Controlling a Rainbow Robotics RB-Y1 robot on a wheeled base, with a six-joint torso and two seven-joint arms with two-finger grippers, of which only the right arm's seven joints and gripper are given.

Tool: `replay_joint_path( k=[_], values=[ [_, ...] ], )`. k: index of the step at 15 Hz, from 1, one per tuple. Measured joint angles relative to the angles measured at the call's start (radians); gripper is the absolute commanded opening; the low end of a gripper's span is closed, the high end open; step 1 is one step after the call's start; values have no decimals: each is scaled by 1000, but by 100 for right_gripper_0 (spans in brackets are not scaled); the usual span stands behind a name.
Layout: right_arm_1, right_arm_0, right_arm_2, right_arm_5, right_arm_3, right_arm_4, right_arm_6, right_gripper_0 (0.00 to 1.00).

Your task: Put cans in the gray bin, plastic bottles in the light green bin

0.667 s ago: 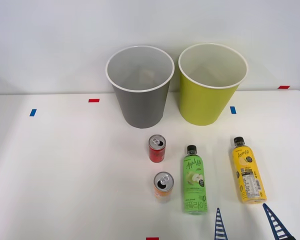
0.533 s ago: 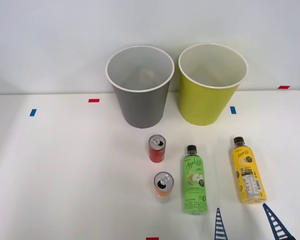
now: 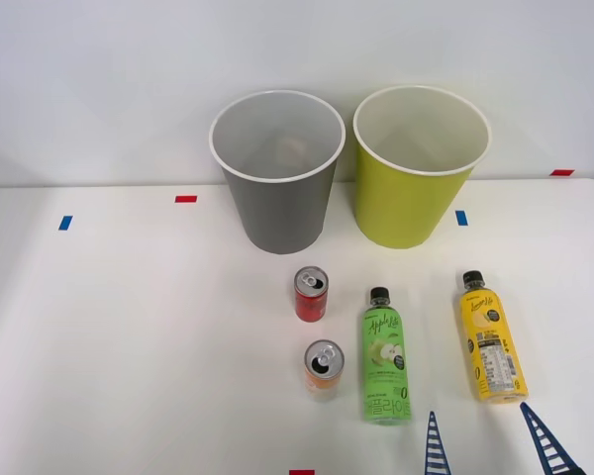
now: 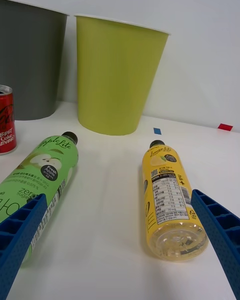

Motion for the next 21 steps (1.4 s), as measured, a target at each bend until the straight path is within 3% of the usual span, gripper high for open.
replay_joint_path(
  k=[21],
  values=[
    [0, 0, 0, 0, 0, 0, 0, 100]
  ],
)
